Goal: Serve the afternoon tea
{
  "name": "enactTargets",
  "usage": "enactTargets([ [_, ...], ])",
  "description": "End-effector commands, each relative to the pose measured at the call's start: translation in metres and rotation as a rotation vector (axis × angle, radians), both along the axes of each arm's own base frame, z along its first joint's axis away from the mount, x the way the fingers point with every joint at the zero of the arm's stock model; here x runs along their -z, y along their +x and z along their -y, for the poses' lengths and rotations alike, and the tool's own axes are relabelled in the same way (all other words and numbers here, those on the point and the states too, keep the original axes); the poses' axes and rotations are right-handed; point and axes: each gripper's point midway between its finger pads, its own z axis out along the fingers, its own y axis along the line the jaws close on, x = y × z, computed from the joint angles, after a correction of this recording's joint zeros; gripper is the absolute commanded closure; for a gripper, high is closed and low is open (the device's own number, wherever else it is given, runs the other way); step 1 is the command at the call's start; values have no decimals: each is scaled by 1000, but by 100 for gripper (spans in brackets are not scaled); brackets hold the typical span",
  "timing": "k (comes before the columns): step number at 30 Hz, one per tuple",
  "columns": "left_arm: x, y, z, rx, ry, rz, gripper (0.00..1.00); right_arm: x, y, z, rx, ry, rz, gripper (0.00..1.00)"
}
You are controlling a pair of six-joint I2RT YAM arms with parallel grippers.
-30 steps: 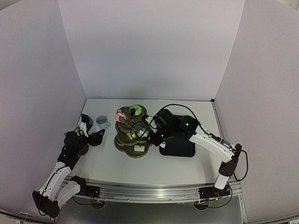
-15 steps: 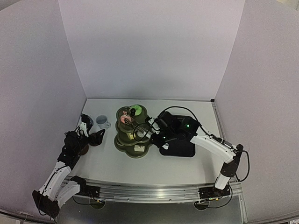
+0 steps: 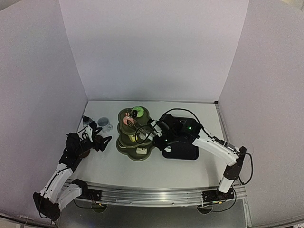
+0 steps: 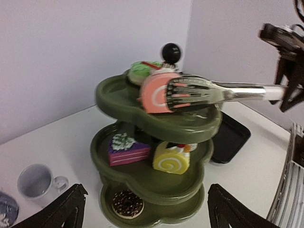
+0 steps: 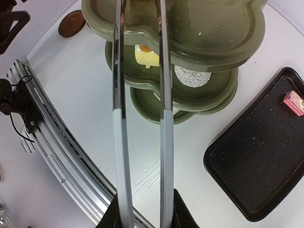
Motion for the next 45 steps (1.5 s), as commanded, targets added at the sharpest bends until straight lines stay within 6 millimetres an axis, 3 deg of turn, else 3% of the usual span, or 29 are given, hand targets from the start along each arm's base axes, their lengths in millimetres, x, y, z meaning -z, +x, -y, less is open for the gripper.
enactTargets([
  [1,-29,-51,37,378,85,319,10,-15,7,-2,30,31,31,94],
  [6,-26,-47,47,477,346,596,7,-10,10,-3,47,22,24,91],
  [11,-32,-41,65,571,497,808,6,-9,11,-4,51,16,24,89],
  [15,-45,-43,87,644,535,942,7,-10,12,-8,44,20,26,87],
  [23,-40,-39,140,751,630,1231,16,-9,16,-14,42,22,23,86],
  [27,-29,-37,161,776,664,1285,23,-10,16,-14,46,26,24,87],
  [31,-33,-33,174,743,659,1333,27,-12,16,-13,49,29,27,87],
  [39,-45,-13,192,644,662,1352,31,-10,16,-13,43,22,28,87],
  [45,-36,5,199,625,716,1315,42,-8,16,-16,35,21,23,86],
])
